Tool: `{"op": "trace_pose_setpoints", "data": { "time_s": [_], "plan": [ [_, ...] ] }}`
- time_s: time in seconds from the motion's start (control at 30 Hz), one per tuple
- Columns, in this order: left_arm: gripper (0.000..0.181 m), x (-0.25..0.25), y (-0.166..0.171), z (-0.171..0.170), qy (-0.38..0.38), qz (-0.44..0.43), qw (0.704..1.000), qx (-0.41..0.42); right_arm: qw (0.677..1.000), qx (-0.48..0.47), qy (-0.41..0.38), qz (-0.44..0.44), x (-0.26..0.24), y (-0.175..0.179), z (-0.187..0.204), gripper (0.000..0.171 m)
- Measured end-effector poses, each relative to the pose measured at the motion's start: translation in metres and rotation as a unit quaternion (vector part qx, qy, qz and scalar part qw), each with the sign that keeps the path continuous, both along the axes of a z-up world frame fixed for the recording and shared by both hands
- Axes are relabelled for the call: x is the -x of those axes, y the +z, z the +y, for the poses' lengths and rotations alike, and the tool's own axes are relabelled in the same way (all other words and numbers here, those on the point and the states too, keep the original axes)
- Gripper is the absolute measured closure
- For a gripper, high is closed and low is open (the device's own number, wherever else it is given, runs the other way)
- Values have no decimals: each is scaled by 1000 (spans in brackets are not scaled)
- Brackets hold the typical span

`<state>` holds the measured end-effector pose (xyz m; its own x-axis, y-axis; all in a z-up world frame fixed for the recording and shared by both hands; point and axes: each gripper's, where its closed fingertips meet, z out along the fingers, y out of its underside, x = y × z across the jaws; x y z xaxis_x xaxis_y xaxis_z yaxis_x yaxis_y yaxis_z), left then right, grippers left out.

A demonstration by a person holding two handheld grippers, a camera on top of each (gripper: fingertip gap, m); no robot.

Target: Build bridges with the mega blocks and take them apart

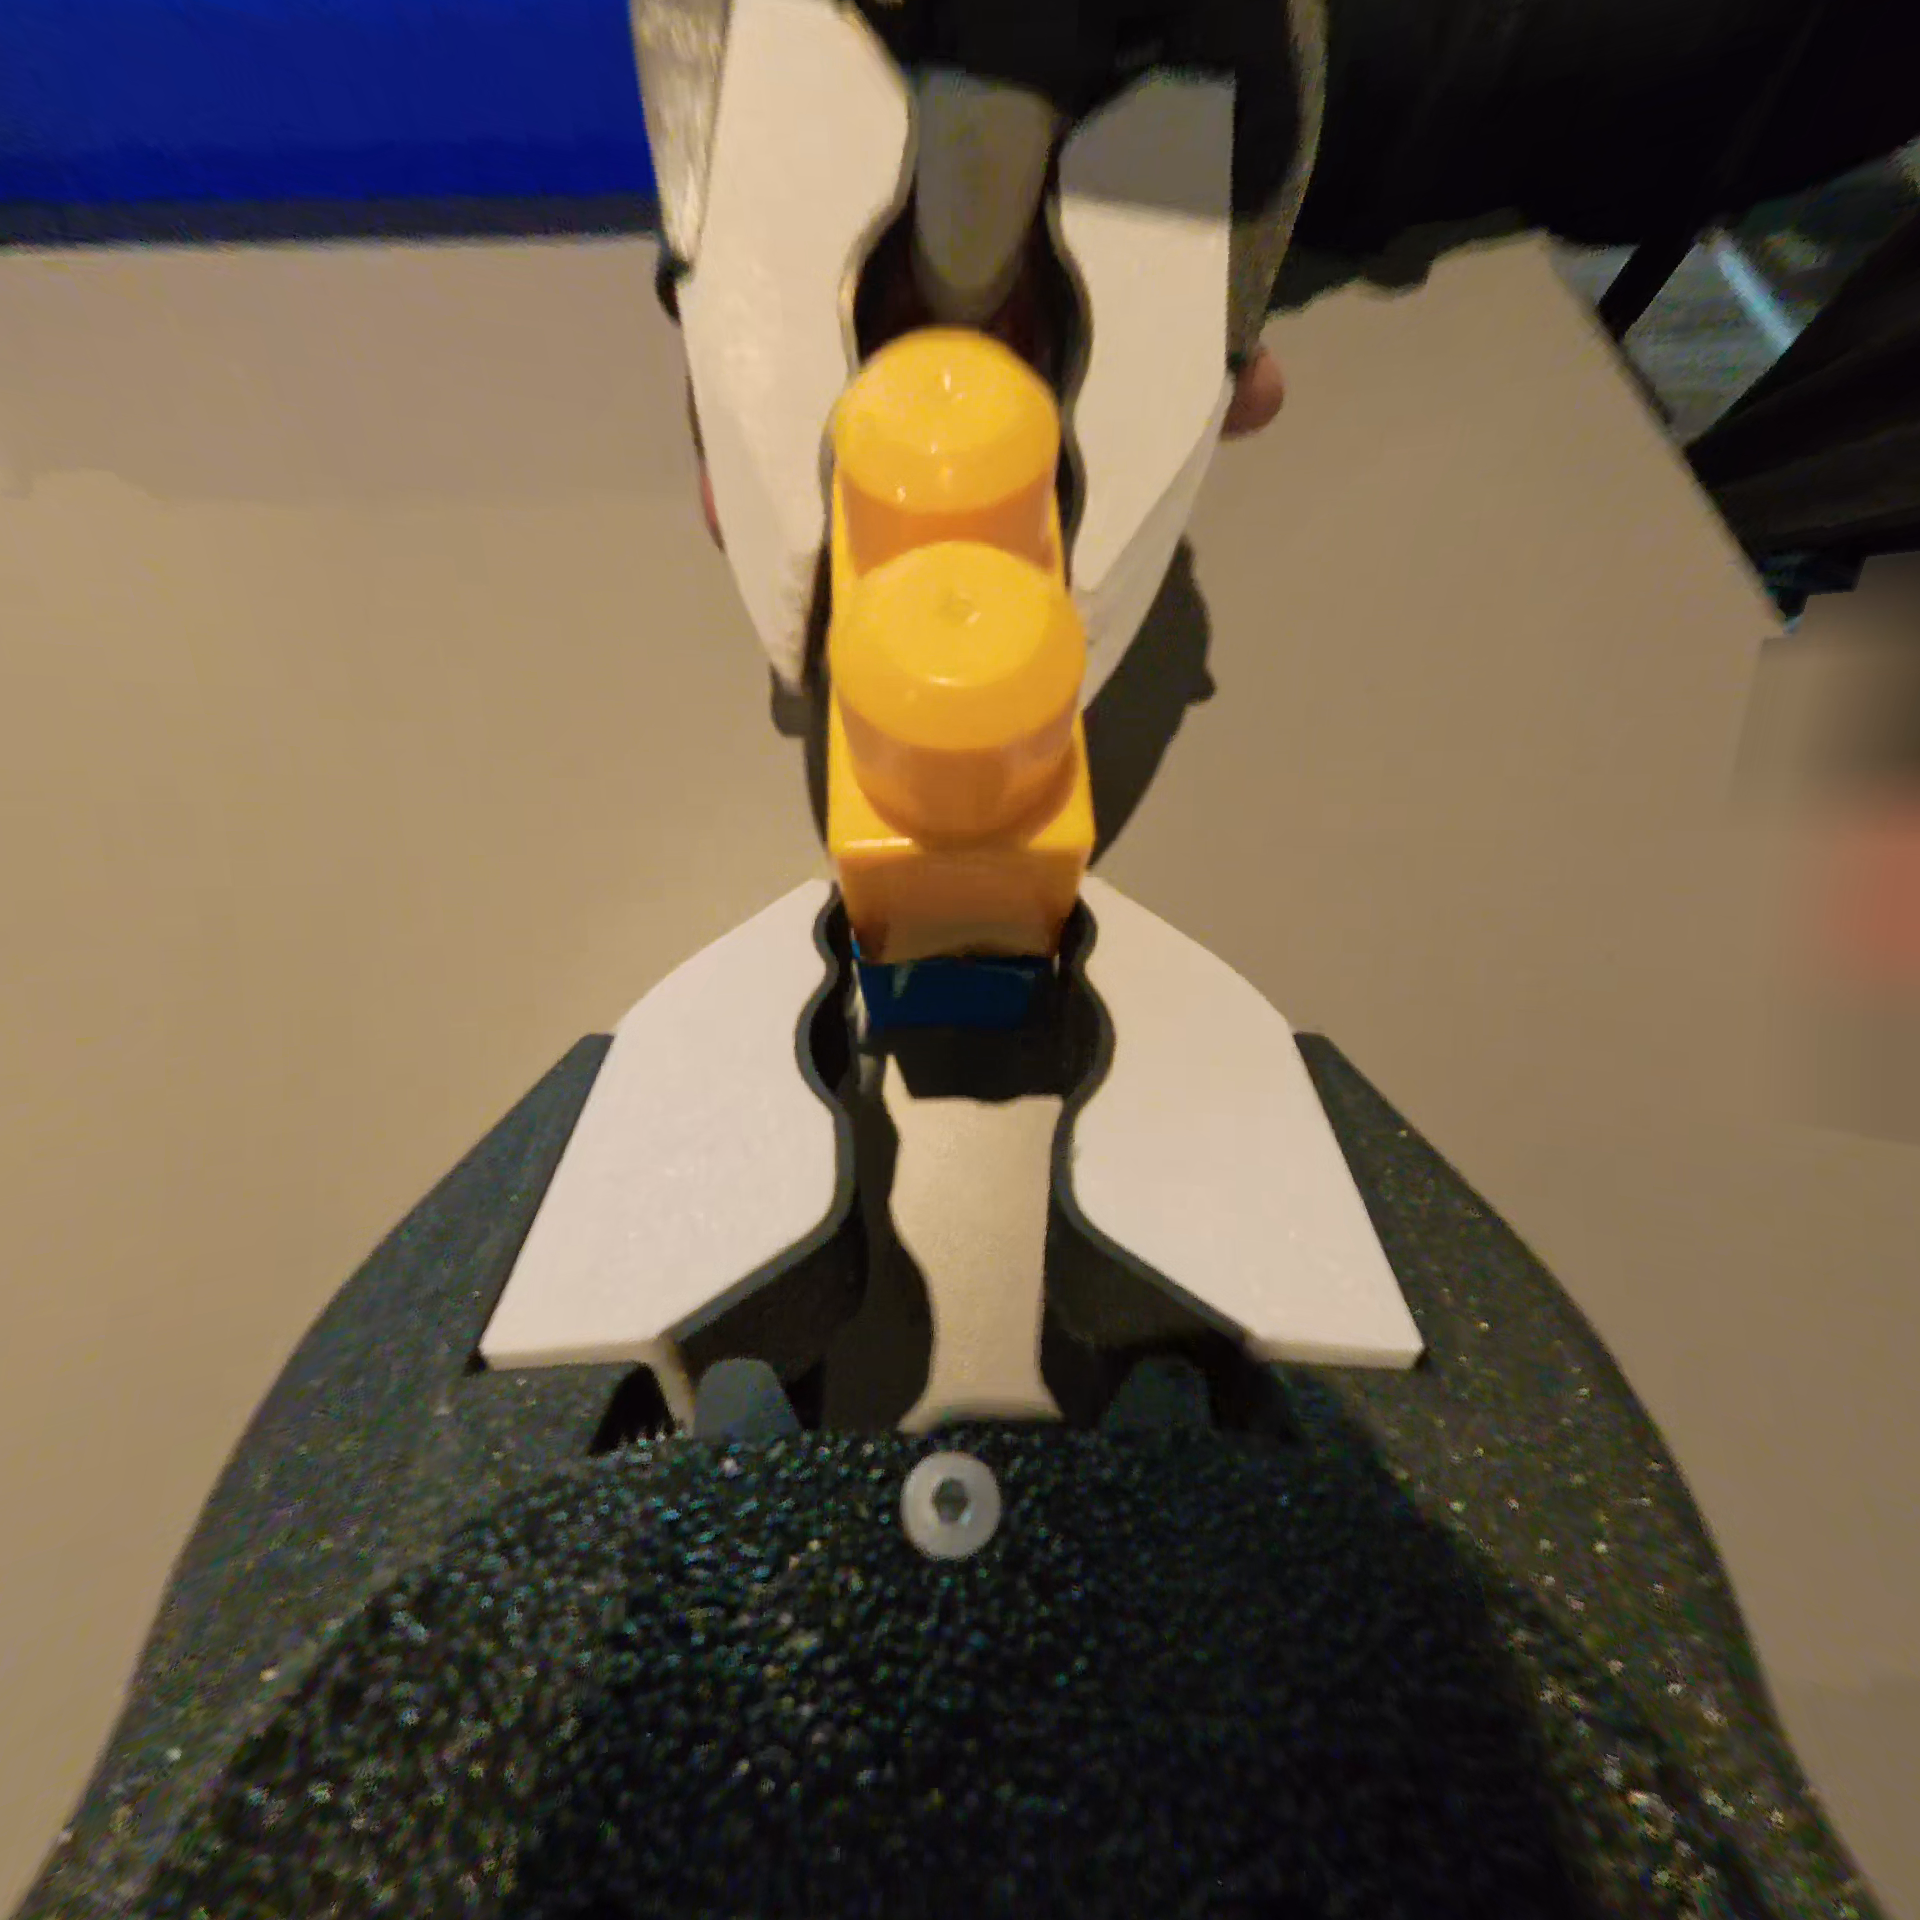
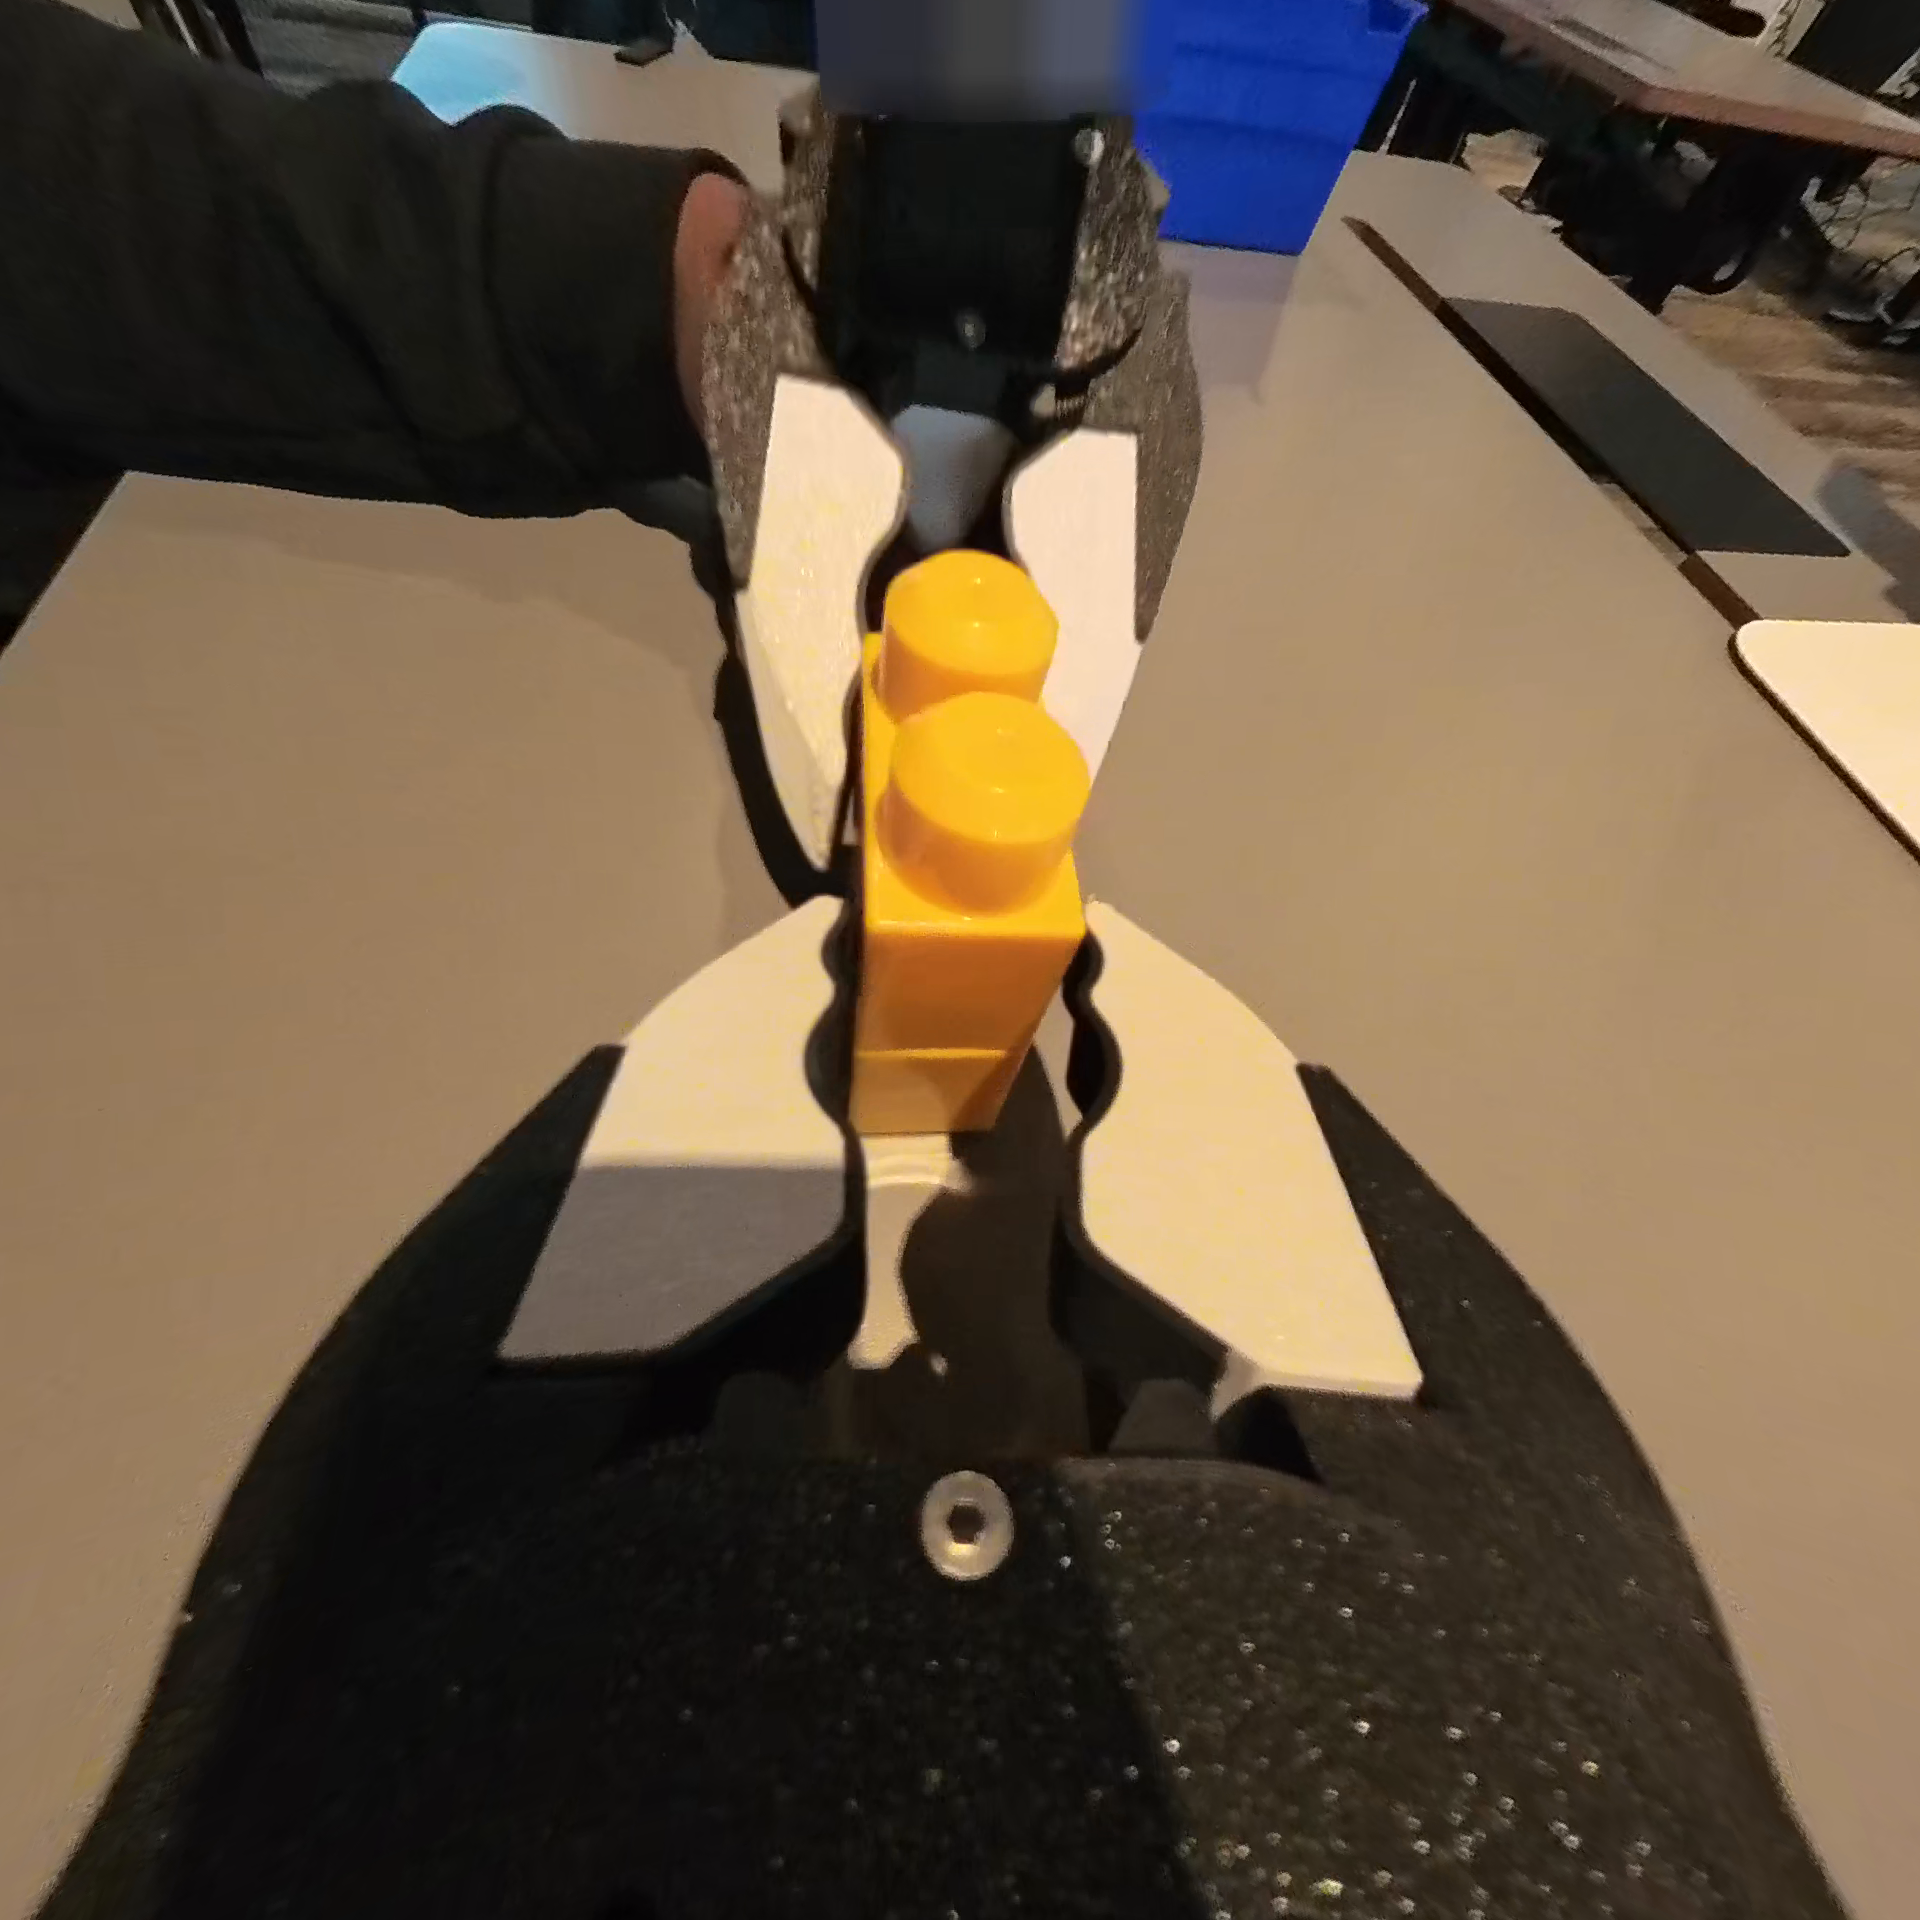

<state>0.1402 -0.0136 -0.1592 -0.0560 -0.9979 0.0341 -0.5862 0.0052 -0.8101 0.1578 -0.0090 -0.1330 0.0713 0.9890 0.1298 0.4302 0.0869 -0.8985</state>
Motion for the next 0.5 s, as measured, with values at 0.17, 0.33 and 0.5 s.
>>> {"op": "trace_pose_setpoints", "data": {
  "time_s": [0.17,0.33,0.5],
  "plan": [
    [144,4,-10,-2,-8,32,999,-17,1000,7,4,-2,0,-1,-2,133],
    [146,10,-21,0,-1,72,997,-32,1000,6,3,-2,0,-1,-2,134],
    [146,8,-21,2,29,76,996,-26,1000,-2,-12,-4,-1,-1,1,134]
  ]
}}
